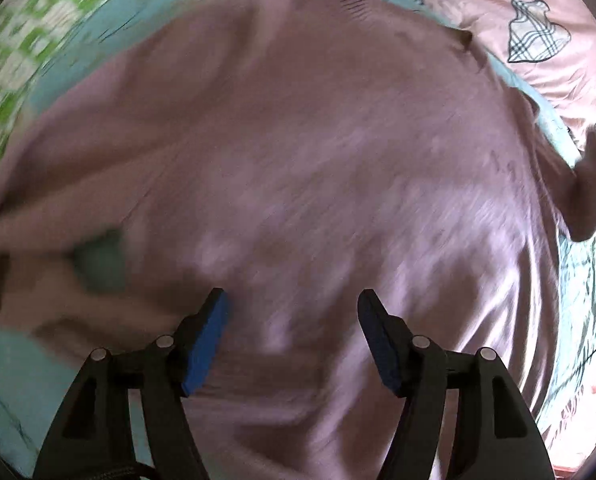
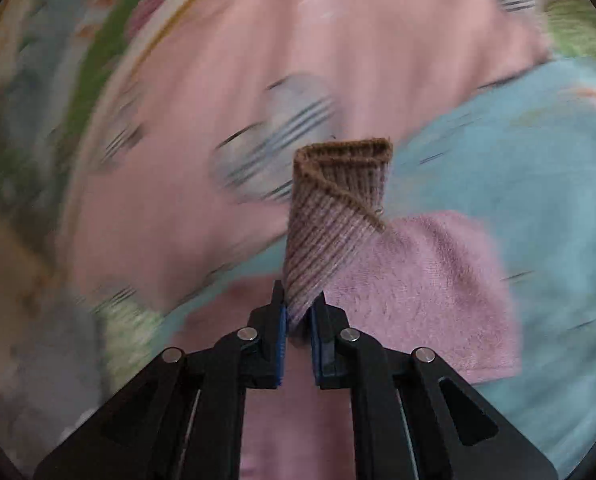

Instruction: Fold small clothes

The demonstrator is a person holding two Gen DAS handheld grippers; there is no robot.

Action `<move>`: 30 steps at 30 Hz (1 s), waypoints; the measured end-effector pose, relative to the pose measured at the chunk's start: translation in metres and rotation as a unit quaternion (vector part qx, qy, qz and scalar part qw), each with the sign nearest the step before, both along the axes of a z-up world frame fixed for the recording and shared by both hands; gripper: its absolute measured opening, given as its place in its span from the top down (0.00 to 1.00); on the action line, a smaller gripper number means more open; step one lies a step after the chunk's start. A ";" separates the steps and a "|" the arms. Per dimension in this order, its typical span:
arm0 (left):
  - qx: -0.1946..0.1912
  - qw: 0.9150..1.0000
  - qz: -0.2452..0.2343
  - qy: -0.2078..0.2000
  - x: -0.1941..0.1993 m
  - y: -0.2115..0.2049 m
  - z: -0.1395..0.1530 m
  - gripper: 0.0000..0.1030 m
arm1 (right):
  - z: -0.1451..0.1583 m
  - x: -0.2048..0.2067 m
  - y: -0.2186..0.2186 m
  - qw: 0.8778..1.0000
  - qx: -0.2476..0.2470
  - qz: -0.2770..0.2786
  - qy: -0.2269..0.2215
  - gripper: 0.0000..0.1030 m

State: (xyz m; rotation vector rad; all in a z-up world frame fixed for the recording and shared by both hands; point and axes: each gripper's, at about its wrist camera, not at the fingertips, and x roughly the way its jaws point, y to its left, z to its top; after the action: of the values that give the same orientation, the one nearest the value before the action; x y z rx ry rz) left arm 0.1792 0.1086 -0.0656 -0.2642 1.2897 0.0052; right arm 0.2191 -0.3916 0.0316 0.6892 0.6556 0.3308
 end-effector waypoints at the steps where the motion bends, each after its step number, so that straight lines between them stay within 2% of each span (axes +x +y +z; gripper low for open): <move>1: -0.004 1.000 0.005 -0.001 -0.008 0.007 0.000 0.35 | 0.003 0.003 0.033 0.999 0.014 0.039 -0.005 0.89; 6: -0.029 0.999 0.018 -0.019 -0.044 0.033 0.008 0.35 | -0.001 0.015 0.159 0.984 0.035 0.172 -0.001 0.89; 10: -0.041 0.998 0.017 -0.036 -0.057 0.042 0.023 0.34 | -0.028 0.020 0.259 0.961 0.028 0.272 0.028 0.89; 13: -0.042 0.998 0.013 -0.049 -0.053 0.041 0.032 0.29 | -0.056 0.016 0.304 0.947 0.011 0.316 0.061 0.85; 15: -0.045 0.998 0.011 -0.052 -0.043 0.039 0.035 0.28 | -0.082 0.016 0.326 0.936 -0.005 0.339 0.098 0.75; 16: -0.048 0.997 0.011 -0.053 -0.039 0.038 0.036 0.28 | -0.093 0.015 0.333 0.930 -0.015 0.347 0.119 0.57; 17: -0.051 0.997 0.010 -0.054 -0.036 0.038 0.037 0.28 | -0.105 0.014 0.339 0.924 -0.020 0.353 0.144 0.41; 18: -0.054 0.997 0.009 -0.054 -0.030 0.038 0.037 0.28 | -0.110 0.012 0.339 0.923 -0.019 0.354 0.149 0.39; 20: -0.060 0.997 0.005 -0.053 -0.017 0.032 0.035 0.28 | -0.109 0.009 0.331 0.929 -0.016 0.343 0.140 0.39; 22: -0.048 0.998 0.003 -0.051 -0.005 0.028 0.034 0.28 | -0.106 0.008 0.306 0.937 0.000 0.325 0.130 0.39; 25: -0.015 0.998 -0.015 -0.064 0.019 0.016 0.037 0.28 | -0.090 0.004 0.271 0.950 0.006 0.288 0.119 0.39; 28: 0.033 0.995 -0.054 -0.083 0.046 0.006 0.042 0.27 | -0.083 0.003 0.218 0.964 -0.003 0.241 0.109 0.39; 30: 0.064 0.991 -0.088 -0.078 0.071 -0.006 0.035 0.24 | -0.078 0.003 0.196 0.971 -0.008 0.212 0.108 0.38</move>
State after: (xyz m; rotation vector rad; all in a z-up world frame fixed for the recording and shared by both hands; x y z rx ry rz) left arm 0.2498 0.1026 -0.0301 -0.0382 1.1485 -0.0818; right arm 0.2225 -0.1953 -0.0469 0.5689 1.0158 0.6499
